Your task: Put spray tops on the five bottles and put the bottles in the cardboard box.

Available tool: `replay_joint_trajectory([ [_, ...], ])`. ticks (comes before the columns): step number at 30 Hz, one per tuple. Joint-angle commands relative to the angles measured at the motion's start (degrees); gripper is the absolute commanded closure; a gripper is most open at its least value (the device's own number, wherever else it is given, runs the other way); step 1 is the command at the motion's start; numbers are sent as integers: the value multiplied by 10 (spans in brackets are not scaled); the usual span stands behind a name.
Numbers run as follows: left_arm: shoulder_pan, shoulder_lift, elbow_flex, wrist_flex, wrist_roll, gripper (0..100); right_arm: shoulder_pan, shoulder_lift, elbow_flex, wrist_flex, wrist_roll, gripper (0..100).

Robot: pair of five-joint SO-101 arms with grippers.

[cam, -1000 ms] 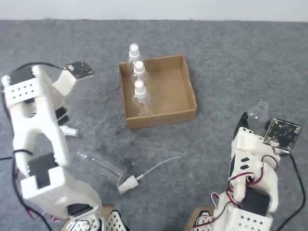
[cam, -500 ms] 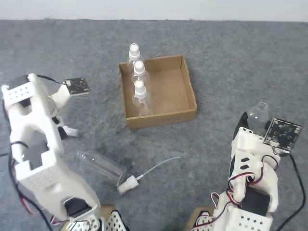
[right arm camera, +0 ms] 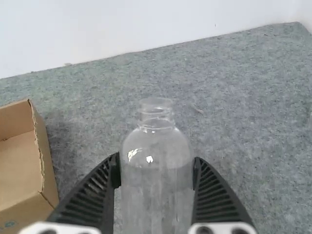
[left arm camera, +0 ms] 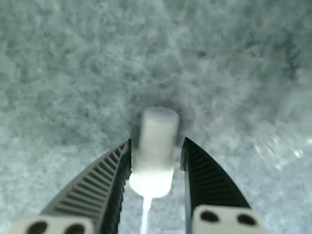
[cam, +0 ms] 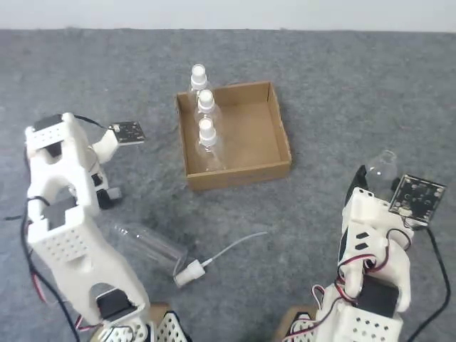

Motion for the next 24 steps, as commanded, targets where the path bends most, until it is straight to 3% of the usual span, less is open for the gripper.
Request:
replay_joint_trajectory([
  [1, 13, 10, -13, -52, 47, 842, -4, -9, -10, -15, -2, 954],
  [5, 21, 23, -12, -57, 55, 854, -4, -9, -10, -15, -2, 954],
  [10, 29, 8, -15, -28, 88, 988, -4, -9, -10, -15, -2, 954],
  [24, 29, -157, -11, 127, 90, 987, -4, -9, -10, -15, -2, 954],
])
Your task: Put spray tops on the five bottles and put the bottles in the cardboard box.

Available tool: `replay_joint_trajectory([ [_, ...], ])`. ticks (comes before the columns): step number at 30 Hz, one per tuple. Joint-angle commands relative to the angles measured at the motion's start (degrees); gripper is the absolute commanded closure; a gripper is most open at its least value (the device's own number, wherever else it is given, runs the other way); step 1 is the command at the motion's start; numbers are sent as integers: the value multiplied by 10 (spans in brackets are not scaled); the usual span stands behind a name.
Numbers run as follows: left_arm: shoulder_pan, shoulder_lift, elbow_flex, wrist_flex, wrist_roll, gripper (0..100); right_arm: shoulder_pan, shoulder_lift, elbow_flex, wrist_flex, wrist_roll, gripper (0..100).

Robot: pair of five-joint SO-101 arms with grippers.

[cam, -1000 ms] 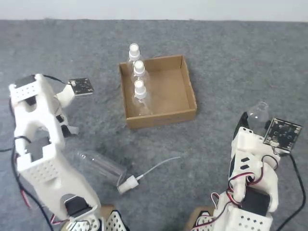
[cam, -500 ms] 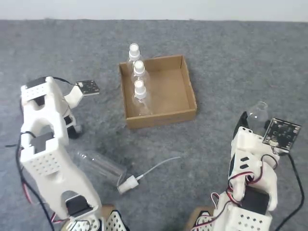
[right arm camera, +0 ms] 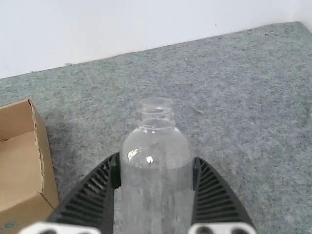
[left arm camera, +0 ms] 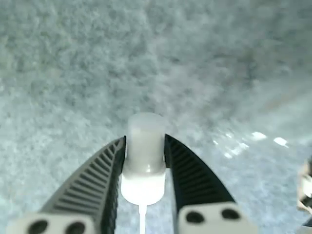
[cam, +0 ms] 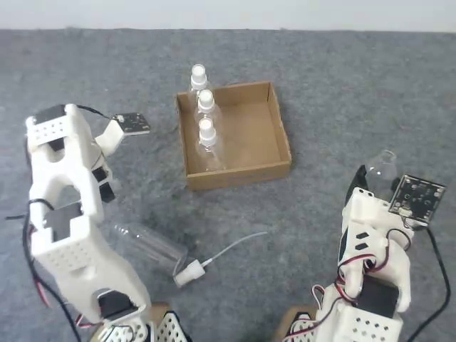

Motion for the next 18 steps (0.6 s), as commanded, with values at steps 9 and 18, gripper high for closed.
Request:
replay_joint_trajectory([
  [9, 6, -209, -10, 49, 92, 987, -4, -9, -10, -16, -2, 954],
  [18, 18, -287, -4, 36, 208, 987, -34, -9, -10, -15, -2, 955],
])
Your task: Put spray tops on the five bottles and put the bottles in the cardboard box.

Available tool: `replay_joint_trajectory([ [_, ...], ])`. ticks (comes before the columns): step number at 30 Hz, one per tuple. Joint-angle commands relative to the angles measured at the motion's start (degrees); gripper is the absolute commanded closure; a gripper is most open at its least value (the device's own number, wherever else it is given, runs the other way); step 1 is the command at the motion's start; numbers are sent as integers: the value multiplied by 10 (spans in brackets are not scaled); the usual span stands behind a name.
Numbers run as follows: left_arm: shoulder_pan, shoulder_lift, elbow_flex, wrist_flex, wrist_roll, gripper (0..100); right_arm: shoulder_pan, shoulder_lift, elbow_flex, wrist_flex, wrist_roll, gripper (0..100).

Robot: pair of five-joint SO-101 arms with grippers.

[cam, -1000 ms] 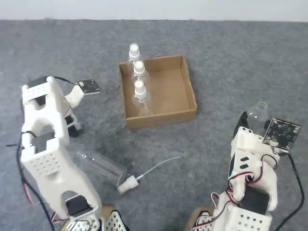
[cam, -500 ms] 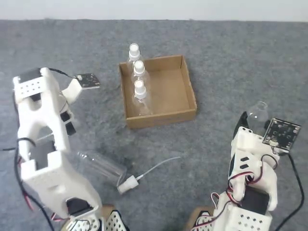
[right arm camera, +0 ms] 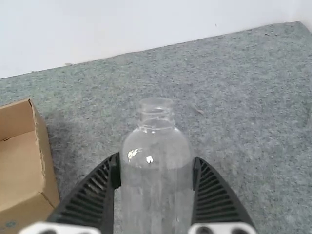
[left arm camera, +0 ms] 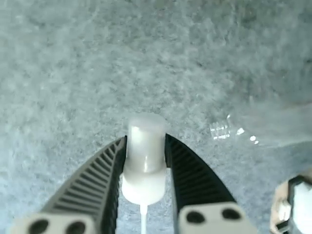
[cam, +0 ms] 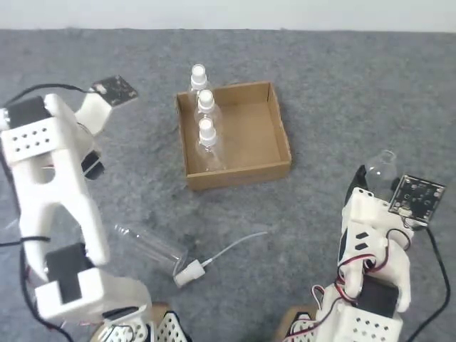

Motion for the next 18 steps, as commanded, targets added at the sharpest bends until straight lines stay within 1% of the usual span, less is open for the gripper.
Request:
replay_joint_trajectory([
  [1, 8, -68, -4, -10, 58, 987, -29, -9, -10, -15, -2, 955],
  [9, 14, -164, 45, -11, 135, 987, -34, -9, -9, -15, -2, 955],
  [15, 32, -253, 131, -92, 240, 985, -36, -9, -9, -15, -5, 955],
  [18, 40, -295, 181, -125, 280, 985, -62, -9, -9, -14, -5, 955],
])
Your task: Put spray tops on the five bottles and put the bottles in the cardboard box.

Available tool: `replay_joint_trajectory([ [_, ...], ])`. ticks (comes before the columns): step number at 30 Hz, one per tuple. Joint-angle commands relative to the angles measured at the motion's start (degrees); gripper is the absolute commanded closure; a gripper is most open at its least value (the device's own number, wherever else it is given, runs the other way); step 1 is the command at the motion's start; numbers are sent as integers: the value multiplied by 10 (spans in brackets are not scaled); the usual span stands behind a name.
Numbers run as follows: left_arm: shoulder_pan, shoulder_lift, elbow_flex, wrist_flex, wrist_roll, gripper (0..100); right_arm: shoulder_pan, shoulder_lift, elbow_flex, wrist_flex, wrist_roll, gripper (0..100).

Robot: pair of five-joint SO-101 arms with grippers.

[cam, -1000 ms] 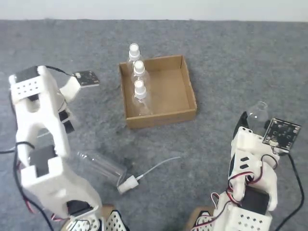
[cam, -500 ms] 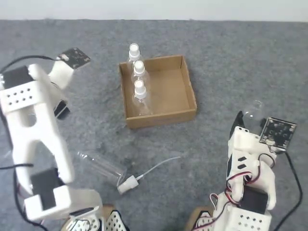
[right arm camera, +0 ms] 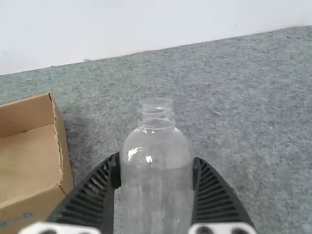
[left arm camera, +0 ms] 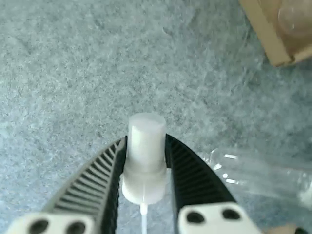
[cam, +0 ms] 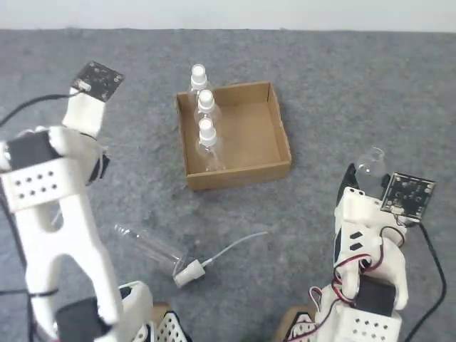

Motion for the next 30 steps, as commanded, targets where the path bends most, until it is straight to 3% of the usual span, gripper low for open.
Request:
replay_joint_trajectory([
  [1, 12, -85, 51, -58, 68, 985, -33, -9, -9, -14, -5, 955],
  [12, 15, -169, 123, -130, 207, 985, -44, -9, -11, -15, -7, 955],
  [17, 40, -174, 127, -132, 266, 986, -76, -10, -11, -14, -7, 955],
  [30, 91, -224, 145, -171, 438, 987, -75, -10, -14, -14, -3, 990],
])
